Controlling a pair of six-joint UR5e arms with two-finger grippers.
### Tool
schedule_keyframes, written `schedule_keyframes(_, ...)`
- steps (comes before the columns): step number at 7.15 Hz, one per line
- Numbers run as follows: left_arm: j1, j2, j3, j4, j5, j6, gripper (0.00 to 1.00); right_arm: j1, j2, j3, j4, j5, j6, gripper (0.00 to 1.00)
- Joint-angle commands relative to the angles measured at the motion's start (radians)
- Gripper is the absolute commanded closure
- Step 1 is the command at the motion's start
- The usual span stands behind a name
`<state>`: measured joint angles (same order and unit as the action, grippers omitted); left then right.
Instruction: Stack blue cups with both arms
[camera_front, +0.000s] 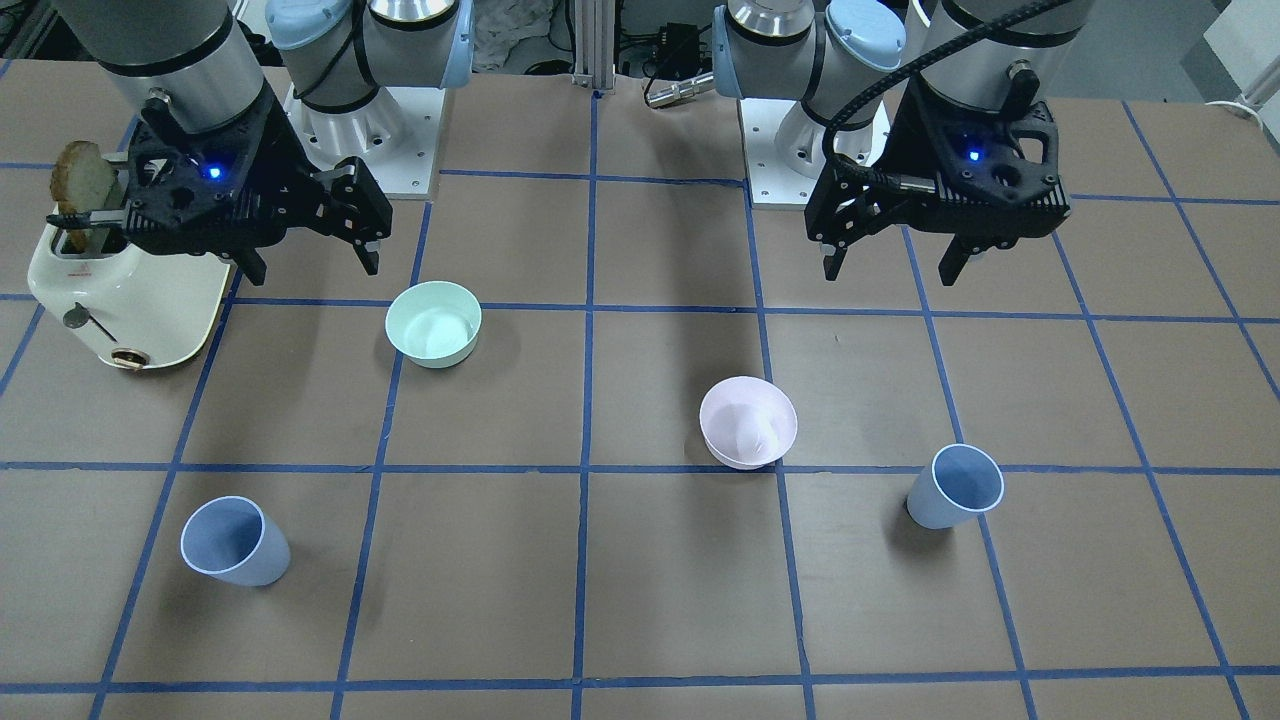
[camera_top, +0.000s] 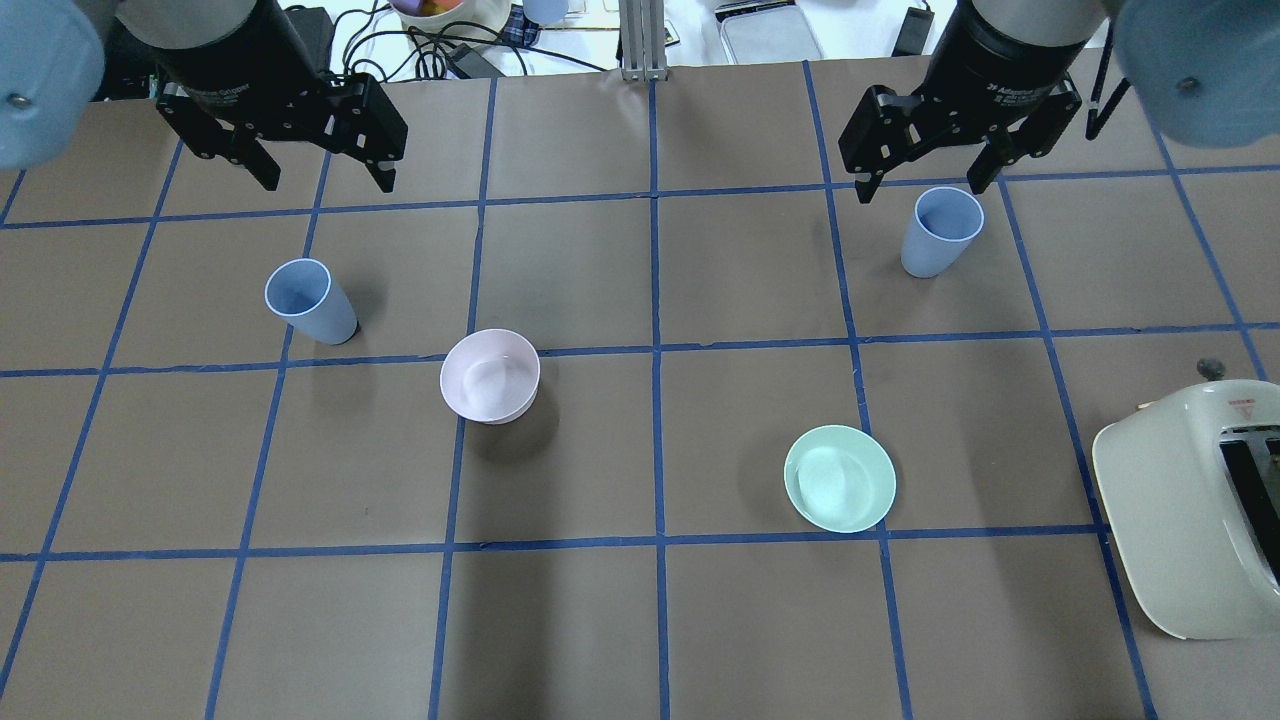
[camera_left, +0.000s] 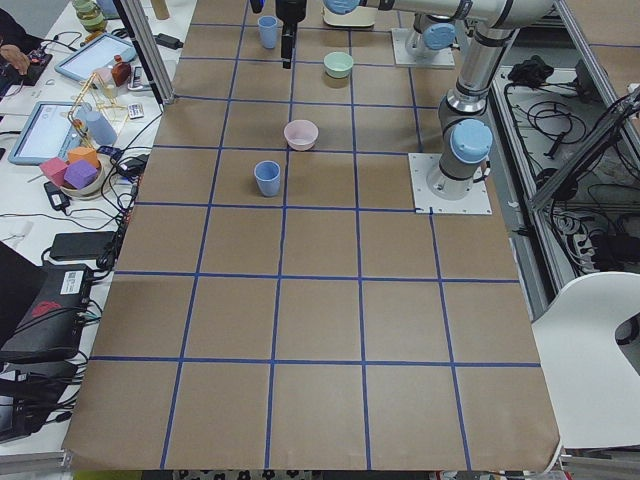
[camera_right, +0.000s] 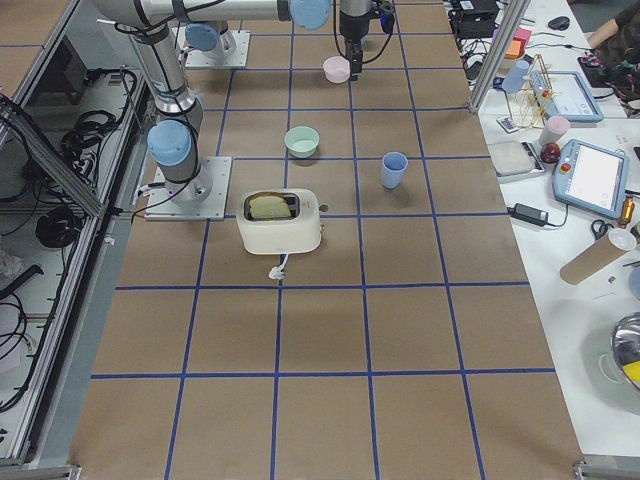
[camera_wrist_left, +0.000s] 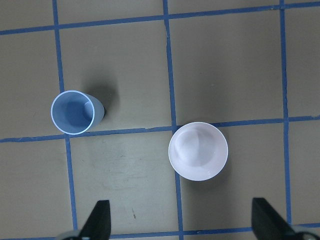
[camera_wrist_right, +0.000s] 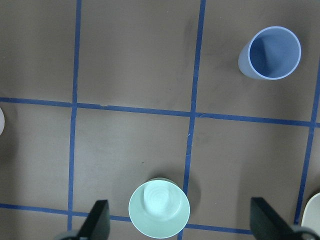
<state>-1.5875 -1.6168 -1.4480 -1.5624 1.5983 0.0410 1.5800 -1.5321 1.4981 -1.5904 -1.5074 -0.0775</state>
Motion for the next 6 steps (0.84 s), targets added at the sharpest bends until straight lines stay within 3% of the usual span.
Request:
schedule_keyframes(1,0.003,0.0,0.001,-0.004,0.0,0.0,0.0,0.0,0.001,-0.031,0.004,-0.058,-0.004,0.0)
schedule_keyframes(6,0.018,-0.006,0.006,-0.042,-0.012,0.003,0.0,-0.005,0.007,-0.03,-0.005,-0.051,-0.001,0.0)
